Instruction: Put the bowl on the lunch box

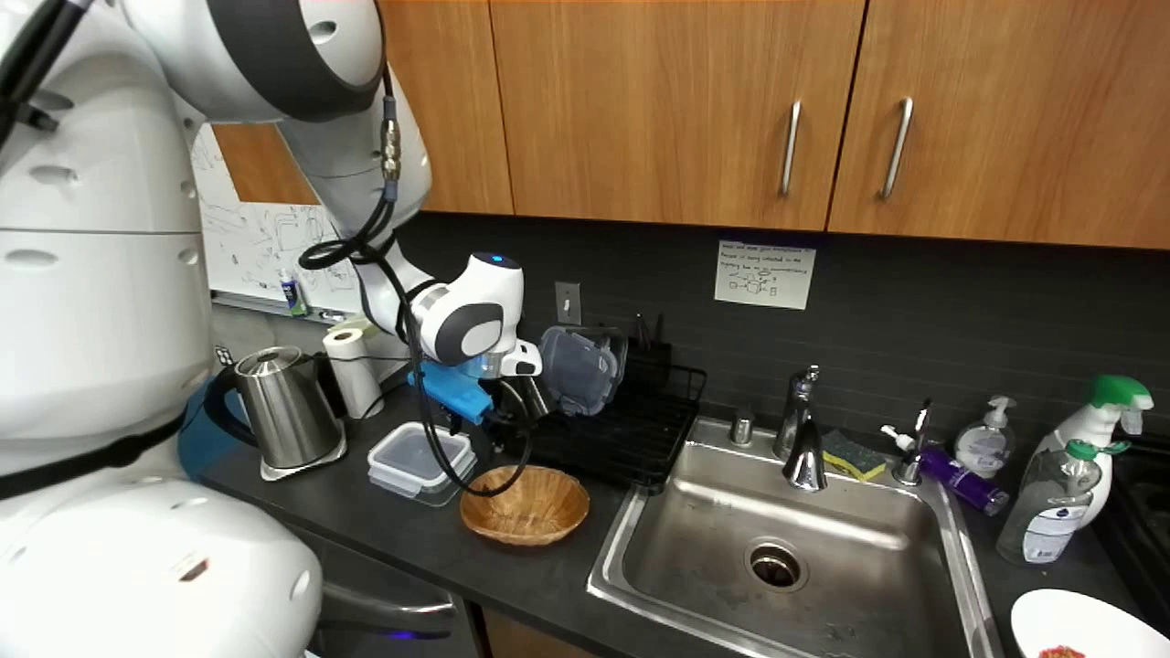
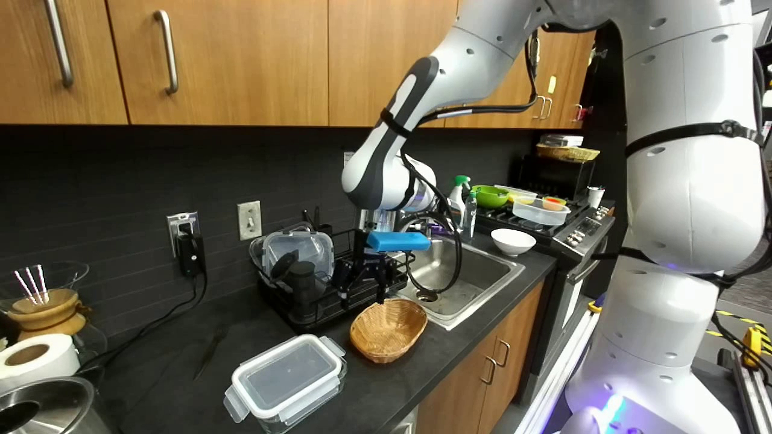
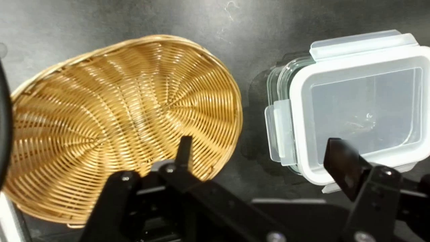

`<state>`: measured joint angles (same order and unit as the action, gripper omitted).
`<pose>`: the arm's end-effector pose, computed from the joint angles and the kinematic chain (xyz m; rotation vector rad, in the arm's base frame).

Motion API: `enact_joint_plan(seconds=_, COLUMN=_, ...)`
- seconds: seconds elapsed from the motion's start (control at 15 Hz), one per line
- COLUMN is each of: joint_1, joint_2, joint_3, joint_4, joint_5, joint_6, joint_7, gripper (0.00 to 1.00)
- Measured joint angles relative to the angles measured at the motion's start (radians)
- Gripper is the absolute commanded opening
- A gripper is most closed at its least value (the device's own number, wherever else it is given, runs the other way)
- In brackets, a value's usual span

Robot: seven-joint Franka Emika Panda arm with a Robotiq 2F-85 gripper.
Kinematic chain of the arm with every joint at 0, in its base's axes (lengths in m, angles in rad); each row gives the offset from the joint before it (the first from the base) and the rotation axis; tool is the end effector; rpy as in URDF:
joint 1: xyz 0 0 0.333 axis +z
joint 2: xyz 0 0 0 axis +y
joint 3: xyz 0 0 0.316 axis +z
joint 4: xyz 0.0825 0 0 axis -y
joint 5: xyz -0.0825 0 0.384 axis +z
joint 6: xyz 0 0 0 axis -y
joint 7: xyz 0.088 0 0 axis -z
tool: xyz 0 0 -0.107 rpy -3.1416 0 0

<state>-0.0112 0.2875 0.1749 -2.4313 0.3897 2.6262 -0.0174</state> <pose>0.4726 0.0730 0.1826 -2.9088 0.2523 0.1627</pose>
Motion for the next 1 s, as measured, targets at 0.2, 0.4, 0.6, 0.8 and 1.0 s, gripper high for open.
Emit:
enact_joint_plan(seconds=0.2, joint_1=-0.009, joint_2=0.013, joint_3=-0.009, joint_4=0.006, joint_5=0.002, joint_6=-0.026, joint_7=0.0, gripper=1.0)
enact_joint_plan(seconds=0.4, joint_1=-0.01, joint_2=0.033, joint_3=-0.019, joint_4=0.027, joint_5=0.002, joint_6=-0.058, joint_7=-0.002, gripper=1.0)
enact_joint_plan(seconds=0.6, joint_1=-0.008, joint_2=0.054, joint_3=-0.028, joint_4=0.055, joint_5=-0.015, joint_6=-0.094, joint_7=-0.006, gripper=1.0)
enact_joint_plan(seconds=0.8, joint_1=0.005, joint_2=0.077, joint_3=-0.051, joint_4=0.091, joint_5=-0.081, joint_6=-0.159, joint_7=0.02, gripper=1.0)
enact_joint_plan(seconds=1.0, joint_1=0.021, joint_2=0.108, joint_3=-0.074, joint_4=0.136, joint_5=-0.146, joint_6=-0.231, joint_7=0.053, gripper=1.0)
